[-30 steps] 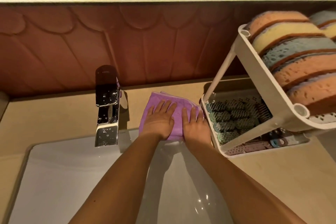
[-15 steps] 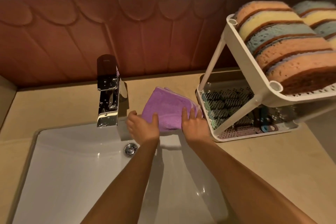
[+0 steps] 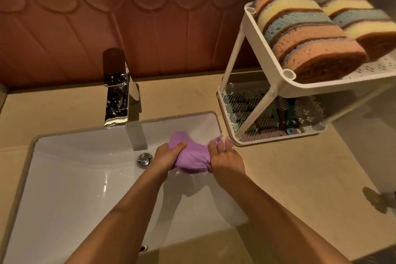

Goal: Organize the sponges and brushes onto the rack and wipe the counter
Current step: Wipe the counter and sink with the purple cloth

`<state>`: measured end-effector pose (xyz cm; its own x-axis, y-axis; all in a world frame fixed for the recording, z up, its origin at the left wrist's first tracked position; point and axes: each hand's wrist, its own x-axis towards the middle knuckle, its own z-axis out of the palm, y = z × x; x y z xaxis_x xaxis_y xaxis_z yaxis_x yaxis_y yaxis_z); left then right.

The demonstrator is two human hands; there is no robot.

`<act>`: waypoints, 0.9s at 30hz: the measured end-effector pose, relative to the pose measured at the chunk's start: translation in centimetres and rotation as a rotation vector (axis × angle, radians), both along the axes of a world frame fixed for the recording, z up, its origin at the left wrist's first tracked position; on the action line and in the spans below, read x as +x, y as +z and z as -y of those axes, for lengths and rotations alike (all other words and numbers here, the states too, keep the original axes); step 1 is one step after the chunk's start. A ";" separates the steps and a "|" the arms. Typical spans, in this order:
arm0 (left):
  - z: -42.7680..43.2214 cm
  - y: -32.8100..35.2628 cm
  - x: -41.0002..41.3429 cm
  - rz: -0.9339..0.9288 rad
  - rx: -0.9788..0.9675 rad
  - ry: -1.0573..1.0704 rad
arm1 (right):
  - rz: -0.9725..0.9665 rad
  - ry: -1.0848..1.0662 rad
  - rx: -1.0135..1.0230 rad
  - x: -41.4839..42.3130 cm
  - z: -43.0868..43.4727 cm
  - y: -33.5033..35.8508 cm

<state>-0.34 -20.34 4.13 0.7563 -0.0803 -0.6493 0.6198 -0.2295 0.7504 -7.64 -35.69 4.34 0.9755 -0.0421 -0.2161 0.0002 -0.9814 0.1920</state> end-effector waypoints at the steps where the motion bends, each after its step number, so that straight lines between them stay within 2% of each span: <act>1: 0.3 0.3 -0.3 -0.003 -0.004 -0.021 | 0.028 0.047 -0.026 -0.6 0.3 0.1; 4: 1.4 1.6 -1.7 0.058 -0.016 -0.086 | -0.029 0.018 0.064 -2.9 1.0 0.8; 5: 1.8 2.3 -2.2 0.094 -0.016 -0.104 | 0.010 -0.013 0.081 -3.8 1.2 1.6; 7: 2.6 3.6 -3.2 0.164 0.001 -0.141 | 0.047 -0.064 0.268 -5.3 1.3 2.7; 9: 3.5 4.7 -4.3 0.209 0.018 -0.165 | -0.030 -0.159 0.408 -6.5 1.9 2.3; 14: 5.0 6.1 -8.3 0.278 0.040 -0.196 | -0.185 -0.338 0.515 -9.8 3.8 3.4; 21: 8.4 7.7 -12.6 0.441 0.034 -0.281 | -0.108 -0.408 0.570 -14.1 7.6 4.8; 27: 13.0 8.9 -15.3 0.538 -0.048 -0.364 | 0.057 -0.473 0.460 -17.0 13.0 7.7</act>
<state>-15.63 -33.39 13.03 0.8938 -0.4122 -0.1765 0.0433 -0.3125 0.9489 -24.64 -48.70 12.04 0.8848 -0.3848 -0.2626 -0.4490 -0.8549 -0.2600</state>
